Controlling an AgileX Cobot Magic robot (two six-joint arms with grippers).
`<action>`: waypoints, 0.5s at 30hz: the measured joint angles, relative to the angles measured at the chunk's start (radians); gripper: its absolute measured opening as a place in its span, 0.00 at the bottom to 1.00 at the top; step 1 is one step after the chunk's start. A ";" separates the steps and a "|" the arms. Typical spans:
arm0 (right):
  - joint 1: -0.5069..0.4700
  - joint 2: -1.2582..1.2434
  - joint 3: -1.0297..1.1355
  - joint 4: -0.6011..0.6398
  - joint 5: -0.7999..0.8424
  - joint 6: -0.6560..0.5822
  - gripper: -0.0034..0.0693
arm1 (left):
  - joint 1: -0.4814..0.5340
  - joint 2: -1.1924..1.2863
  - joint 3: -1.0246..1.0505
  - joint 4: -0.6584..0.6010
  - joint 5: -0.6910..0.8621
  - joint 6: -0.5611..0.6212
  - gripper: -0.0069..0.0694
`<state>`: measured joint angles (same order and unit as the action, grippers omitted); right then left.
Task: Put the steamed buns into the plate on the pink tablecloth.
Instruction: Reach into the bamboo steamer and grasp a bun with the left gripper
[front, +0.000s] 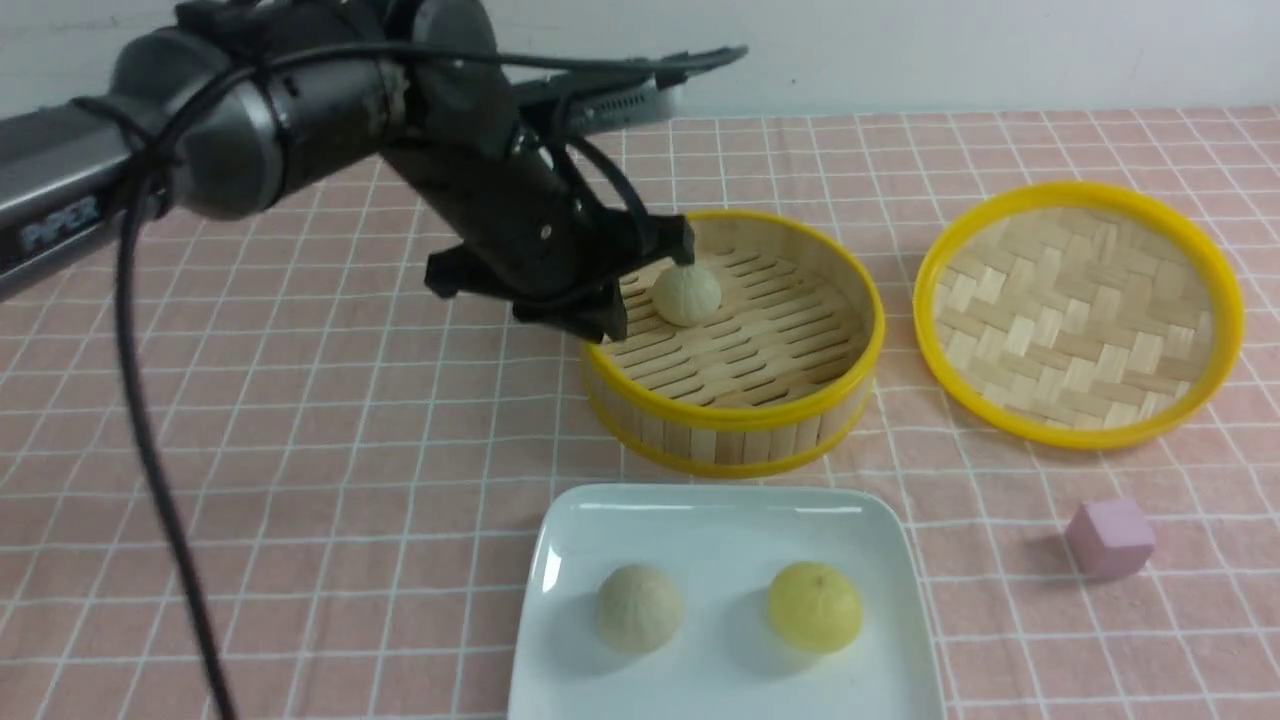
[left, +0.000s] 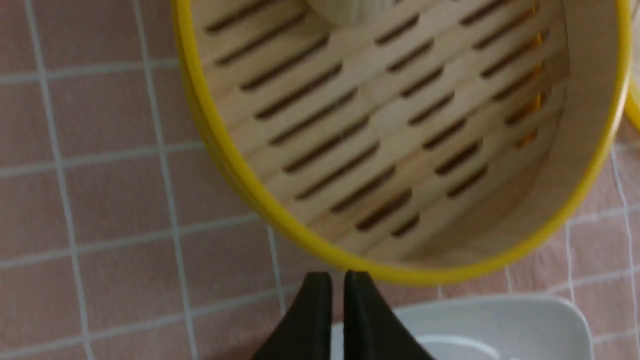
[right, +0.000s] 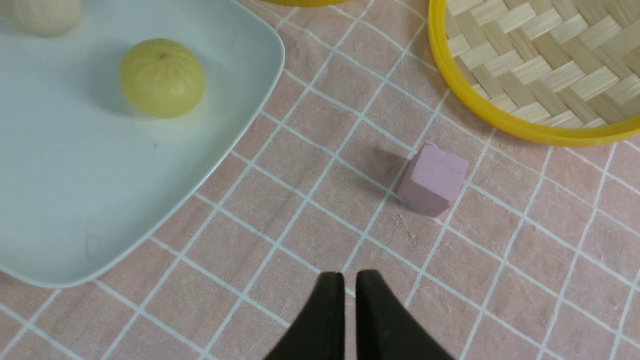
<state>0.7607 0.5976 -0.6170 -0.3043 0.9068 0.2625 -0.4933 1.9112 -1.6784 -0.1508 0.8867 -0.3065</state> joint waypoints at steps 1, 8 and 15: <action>0.000 0.000 0.000 0.000 0.000 0.000 0.13 | 0.000 0.008 -0.011 0.002 0.002 -0.002 0.13; 0.000 0.000 0.000 -0.004 -0.033 0.000 0.15 | 0.000 0.242 -0.301 0.026 0.005 -0.028 0.21; 0.000 0.000 0.000 -0.004 -0.050 0.000 0.15 | 0.000 0.381 -0.393 0.028 -0.076 -0.012 0.57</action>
<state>0.7607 0.5976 -0.6170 -0.3083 0.8568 0.2625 -0.4933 2.2922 -2.0717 -0.1229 0.8110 -0.3187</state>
